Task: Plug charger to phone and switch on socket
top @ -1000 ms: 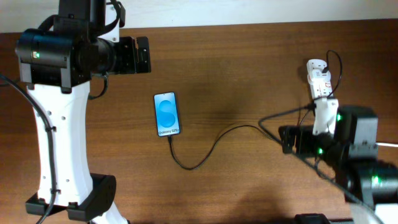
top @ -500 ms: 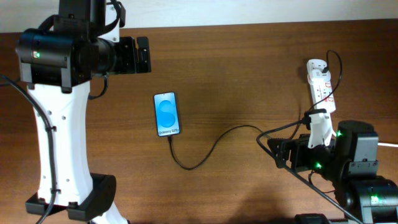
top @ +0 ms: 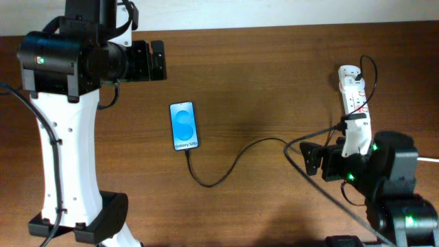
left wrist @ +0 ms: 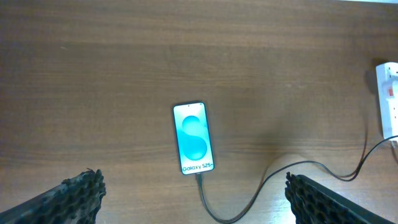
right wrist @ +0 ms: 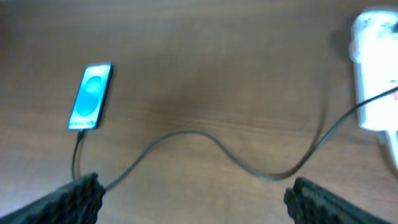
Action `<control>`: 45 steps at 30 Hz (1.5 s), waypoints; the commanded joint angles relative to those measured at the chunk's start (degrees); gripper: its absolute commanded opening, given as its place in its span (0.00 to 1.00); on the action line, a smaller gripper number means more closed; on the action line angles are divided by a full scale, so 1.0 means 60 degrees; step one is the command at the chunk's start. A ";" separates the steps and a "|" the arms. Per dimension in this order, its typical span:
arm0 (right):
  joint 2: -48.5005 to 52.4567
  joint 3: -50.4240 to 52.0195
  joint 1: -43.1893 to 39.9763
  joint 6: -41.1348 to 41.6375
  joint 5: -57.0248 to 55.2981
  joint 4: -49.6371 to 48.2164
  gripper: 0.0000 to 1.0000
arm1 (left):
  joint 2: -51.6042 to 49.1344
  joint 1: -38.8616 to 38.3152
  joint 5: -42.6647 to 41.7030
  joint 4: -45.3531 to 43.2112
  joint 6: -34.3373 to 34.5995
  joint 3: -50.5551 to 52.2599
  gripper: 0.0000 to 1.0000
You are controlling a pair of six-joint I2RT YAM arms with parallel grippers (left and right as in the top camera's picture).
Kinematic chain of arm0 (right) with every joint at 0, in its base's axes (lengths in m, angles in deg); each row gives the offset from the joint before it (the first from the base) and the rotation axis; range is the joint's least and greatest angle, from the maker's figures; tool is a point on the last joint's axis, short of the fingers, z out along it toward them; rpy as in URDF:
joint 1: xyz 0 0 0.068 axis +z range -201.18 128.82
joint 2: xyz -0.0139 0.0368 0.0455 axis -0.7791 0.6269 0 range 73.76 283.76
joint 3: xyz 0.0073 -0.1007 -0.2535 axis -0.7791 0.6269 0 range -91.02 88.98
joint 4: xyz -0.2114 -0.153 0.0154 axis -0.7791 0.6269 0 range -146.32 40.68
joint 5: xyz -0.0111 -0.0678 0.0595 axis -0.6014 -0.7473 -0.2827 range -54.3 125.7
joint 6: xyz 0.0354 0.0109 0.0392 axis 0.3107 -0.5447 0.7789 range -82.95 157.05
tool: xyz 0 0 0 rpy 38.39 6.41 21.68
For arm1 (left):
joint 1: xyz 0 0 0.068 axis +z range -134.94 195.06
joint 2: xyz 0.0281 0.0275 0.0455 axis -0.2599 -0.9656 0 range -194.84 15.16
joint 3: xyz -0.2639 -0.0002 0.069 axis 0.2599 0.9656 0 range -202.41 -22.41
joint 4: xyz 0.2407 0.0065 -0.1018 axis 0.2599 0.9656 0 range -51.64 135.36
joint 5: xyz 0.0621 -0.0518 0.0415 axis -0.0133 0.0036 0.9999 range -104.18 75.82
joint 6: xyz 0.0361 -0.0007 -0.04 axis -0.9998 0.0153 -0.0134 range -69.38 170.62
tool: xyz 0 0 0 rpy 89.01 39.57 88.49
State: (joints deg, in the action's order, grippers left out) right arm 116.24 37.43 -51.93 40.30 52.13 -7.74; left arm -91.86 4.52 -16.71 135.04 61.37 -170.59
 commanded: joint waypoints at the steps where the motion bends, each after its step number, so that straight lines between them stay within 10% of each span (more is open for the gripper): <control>1: -0.1428 0.1373 0.0073 0.0029 -0.1271 -0.1694 0.98 | 0.0109 0.0033 0.0073 0.0004 0.0051 0.0007 0.99; 11: -0.5031 0.5971 0.0441 0.0033 -0.2073 -0.6521 0.98 | 0.0109 0.0033 0.0069 0.0004 0.0051 0.0007 0.99; 27: -0.7049 0.8153 0.0459 0.0004 -0.2211 -0.9395 0.98 | 0.0109 0.0033 0.0073 0.0004 0.0051 0.0007 0.99; 45: -0.7049 0.8539 0.0812 0.0007 -0.2674 -0.7326 0.98 | 0.0109 0.0033 0.0073 0.0004 0.0051 0.0007 1.00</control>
State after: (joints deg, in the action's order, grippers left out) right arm 74.56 88.36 -47.62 40.08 36.76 -52.00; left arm -91.86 4.52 -16.69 135.02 61.37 -170.57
